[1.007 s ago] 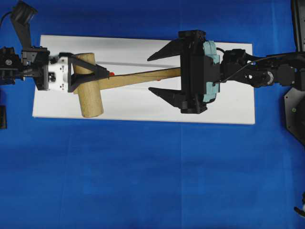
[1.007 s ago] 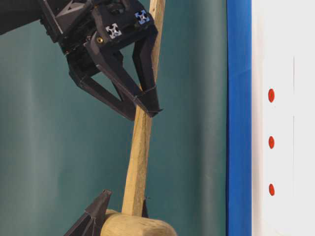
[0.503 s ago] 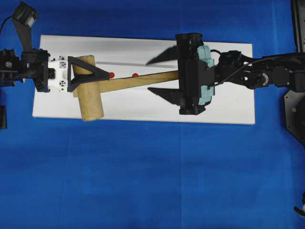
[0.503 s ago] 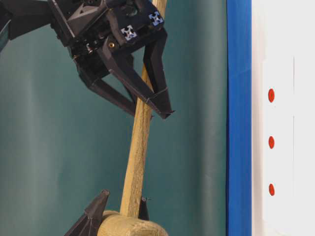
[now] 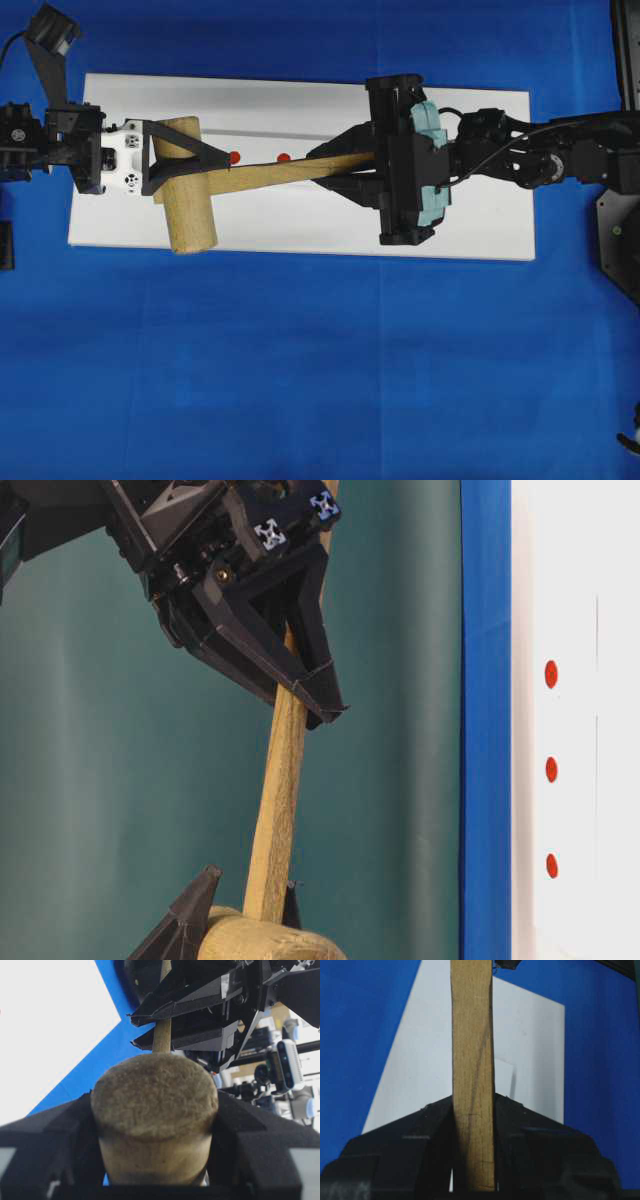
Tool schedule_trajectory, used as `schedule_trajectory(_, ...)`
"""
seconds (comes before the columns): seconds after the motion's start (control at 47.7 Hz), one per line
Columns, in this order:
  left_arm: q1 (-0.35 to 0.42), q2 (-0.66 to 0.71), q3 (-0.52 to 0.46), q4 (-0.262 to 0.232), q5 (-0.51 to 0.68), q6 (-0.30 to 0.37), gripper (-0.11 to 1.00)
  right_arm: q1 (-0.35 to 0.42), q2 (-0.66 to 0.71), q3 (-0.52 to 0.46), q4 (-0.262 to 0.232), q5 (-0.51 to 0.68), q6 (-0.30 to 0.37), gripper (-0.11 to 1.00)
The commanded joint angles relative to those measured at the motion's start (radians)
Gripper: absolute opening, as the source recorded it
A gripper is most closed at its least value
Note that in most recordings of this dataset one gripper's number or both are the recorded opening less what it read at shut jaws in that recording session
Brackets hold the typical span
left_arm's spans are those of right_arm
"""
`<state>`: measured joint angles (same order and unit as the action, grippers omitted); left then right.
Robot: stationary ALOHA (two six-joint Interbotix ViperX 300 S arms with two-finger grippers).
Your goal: Hit the mark with a hammer.
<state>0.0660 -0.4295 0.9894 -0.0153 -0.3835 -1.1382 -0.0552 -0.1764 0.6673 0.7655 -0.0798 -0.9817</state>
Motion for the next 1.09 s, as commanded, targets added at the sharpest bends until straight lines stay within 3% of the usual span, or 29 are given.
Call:
schedule_trajectory(0.0,-0.002,-0.012,-0.038,0.003,-0.015,0.008,0.44,-0.002,-0.008,-0.017,-0.003,-0.003,0.003,0.07)
schedule_trajectory(0.252,0.014,-0.015,-0.037,0.003,-0.011,0.014,0.44,-0.002,-0.008,-0.017,-0.003,-0.003,0.006,0.07)
schedule_trajectory(0.294,0.018,-0.015,-0.037,0.003,-0.009,0.014,0.51,-0.002,-0.009,-0.017,-0.003,-0.002,0.008,0.07)
schedule_trajectory(0.398,0.020,-0.018,-0.034,0.003,0.000,0.014,0.80,-0.002,-0.009,-0.017,-0.002,-0.003,0.011,0.07)
schedule_trajectory(0.461,0.020,-0.018,-0.034,0.003,0.009,0.012,0.89,-0.002,-0.009,-0.017,0.000,-0.003,0.014,0.07)
schedule_trajectory(0.692,0.029,-0.035,-0.023,0.003,0.097,0.012,0.85,-0.002,-0.037,0.003,0.012,-0.003,0.020,0.07)
schedule_trajectory(1.069,0.043,-0.230,0.087,0.003,0.204,0.014,0.84,-0.002,-0.120,0.083,0.066,-0.003,0.020,0.07)
